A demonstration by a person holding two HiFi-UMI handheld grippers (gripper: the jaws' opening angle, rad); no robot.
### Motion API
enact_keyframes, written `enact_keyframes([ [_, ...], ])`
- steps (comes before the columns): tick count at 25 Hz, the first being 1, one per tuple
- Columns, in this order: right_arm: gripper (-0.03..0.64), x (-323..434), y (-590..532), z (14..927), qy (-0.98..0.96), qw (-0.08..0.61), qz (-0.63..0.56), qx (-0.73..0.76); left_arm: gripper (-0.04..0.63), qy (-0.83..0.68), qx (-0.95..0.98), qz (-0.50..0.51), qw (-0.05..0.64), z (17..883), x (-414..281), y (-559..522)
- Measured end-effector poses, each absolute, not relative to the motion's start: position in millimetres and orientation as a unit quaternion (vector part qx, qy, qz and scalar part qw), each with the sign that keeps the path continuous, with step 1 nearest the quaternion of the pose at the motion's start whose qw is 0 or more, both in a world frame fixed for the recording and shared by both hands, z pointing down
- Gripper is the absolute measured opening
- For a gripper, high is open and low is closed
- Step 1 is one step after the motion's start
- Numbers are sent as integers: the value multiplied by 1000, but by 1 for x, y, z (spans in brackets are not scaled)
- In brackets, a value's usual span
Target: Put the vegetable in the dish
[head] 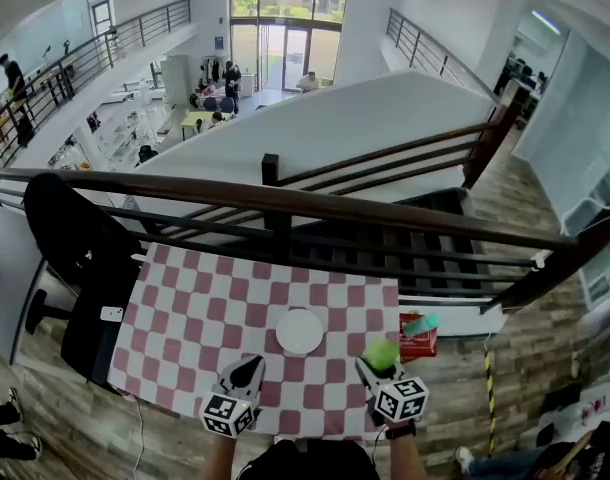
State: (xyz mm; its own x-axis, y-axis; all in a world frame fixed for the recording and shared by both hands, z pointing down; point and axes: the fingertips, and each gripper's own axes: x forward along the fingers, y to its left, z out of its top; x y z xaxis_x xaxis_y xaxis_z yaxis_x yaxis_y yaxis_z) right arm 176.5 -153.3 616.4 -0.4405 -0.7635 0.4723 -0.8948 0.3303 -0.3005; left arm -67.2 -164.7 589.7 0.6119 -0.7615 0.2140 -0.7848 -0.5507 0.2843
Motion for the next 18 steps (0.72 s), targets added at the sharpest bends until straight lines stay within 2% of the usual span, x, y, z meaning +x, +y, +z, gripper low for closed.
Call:
enact_keyframes([
  [3, 144, 176, -171, 655, -814, 157, 280, 485, 20, -426, 882, 56, 192, 613, -57, -174],
  [10, 143, 139, -208, 714, -843, 131, 358, 379, 21, -377, 899, 133, 180, 670, -28, -212],
  [14, 143, 106, -217, 731, -861, 152, 363, 321, 37, -329, 917, 150, 169, 687, -11, -234],
  [15, 143, 98, -219, 734, -865, 150, 368, 307, 71, -302, 925, 156, 170, 691, -4, -234],
  [18, 143, 75, -226, 729, -879, 90, 407, 232, 289, -214, 942, 203, 158, 708, 15, -235],
])
